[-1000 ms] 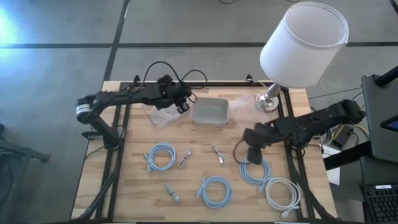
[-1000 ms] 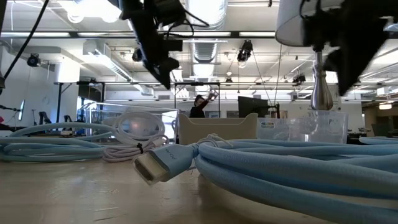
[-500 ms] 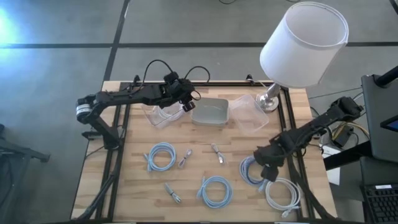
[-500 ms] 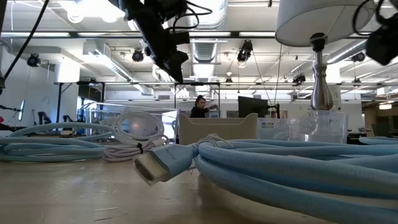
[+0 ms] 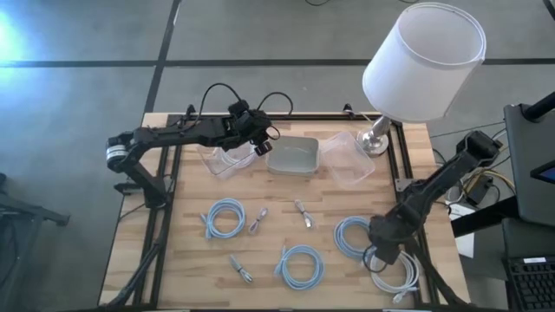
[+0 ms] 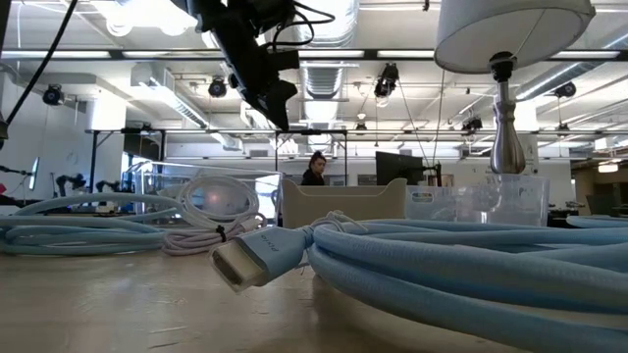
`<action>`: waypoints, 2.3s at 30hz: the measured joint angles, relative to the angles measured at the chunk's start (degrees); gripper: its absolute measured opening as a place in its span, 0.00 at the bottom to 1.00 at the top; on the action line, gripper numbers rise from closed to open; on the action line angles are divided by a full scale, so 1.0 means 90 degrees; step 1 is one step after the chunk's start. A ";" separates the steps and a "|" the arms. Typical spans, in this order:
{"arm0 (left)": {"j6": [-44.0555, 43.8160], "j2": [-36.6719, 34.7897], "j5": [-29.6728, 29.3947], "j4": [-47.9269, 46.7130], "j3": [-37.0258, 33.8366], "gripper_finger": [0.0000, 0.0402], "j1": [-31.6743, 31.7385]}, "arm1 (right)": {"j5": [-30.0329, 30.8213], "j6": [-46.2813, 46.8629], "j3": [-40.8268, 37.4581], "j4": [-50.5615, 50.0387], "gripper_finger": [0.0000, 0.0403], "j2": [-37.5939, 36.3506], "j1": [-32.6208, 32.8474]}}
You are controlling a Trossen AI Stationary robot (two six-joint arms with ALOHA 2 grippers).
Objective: Pick & Place USB Port
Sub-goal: Put the white HDMI cable into the left transparent bin
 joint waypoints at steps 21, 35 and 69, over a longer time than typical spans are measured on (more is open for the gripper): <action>-0.0022 0.0000 0.0000 -0.0090 -0.0005 0.53 0.0005 | 0.0005 0.0245 -0.0732 0.1267 0.06 0.0000 0.0008; -0.0097 0.0002 0.0015 -0.0066 -0.0005 0.53 0.0000 | 0.1847 -0.0920 0.1001 0.1038 0.04 -0.0085 -0.0004; -0.1634 0.0005 0.5311 0.3130 -0.1146 0.53 -0.0511 | 0.7623 -0.6309 0.1381 0.2048 0.03 -0.0083 -0.3426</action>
